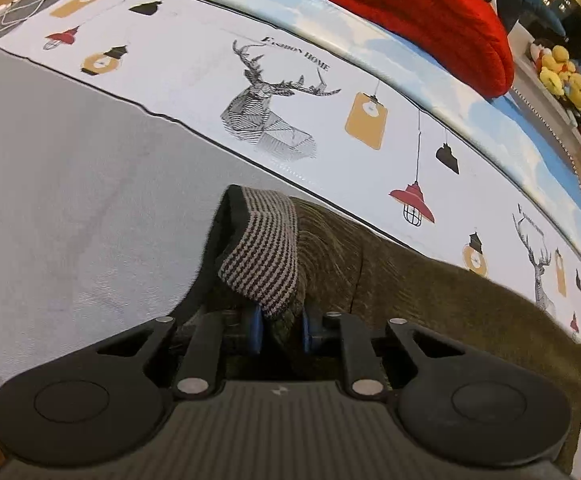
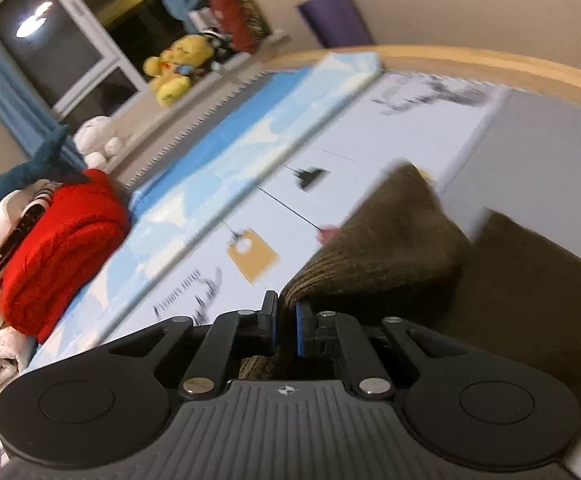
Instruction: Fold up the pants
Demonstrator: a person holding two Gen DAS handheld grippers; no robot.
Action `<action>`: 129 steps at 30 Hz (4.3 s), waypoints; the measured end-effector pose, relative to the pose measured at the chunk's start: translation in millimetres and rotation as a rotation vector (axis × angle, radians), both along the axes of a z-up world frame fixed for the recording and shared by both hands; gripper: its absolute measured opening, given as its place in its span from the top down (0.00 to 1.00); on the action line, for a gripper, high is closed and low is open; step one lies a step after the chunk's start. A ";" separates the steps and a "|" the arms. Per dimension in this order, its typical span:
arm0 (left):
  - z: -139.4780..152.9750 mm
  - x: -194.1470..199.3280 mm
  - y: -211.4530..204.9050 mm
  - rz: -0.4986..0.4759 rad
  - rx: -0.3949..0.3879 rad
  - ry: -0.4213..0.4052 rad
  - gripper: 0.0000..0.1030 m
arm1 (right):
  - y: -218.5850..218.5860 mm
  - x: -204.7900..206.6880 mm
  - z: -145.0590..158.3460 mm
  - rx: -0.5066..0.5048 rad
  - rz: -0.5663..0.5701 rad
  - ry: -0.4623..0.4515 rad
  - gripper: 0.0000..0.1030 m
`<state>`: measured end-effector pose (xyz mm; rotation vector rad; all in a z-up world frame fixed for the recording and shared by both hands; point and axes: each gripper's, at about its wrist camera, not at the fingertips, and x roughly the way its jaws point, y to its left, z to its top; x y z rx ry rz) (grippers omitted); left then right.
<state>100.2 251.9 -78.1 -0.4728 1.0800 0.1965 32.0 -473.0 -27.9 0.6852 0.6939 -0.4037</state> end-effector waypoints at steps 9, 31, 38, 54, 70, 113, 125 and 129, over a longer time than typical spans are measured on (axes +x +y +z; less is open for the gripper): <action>-26.9 4.4 12.2 -0.024 0.054 0.166 0.79 | -40.8 -61.1 -88.3 0.343 -0.022 0.352 0.91; -37.9 15.2 5.7 -0.005 0.070 0.209 0.68 | -99.6 -13.8 -95.1 -0.002 0.049 0.114 0.84; -40.1 18.0 3.6 -0.021 0.082 0.217 0.67 | -100.3 0.4 -98.4 0.052 0.014 0.066 0.71; -46.8 12.6 18.7 0.036 -0.025 0.213 0.59 | -90.6 18.9 -93.6 0.068 -0.025 0.006 0.91; -31.1 -4.6 29.4 0.072 -0.078 0.121 0.83 | -142.3 -110.8 -61.9 0.126 -0.350 0.114 0.95; -34.9 -16.9 27.2 -0.093 0.086 0.186 0.76 | -158.4 -128.8 -75.3 0.058 -0.313 0.343 0.92; 18.4 -25.5 -27.0 -0.257 0.398 -0.108 0.62 | -117.4 -103.3 -27.2 -0.278 -0.207 0.236 0.79; -7.2 -17.2 -47.4 -0.426 0.375 -0.011 0.62 | -118.3 -86.5 -50.2 -0.156 -0.053 0.249 0.73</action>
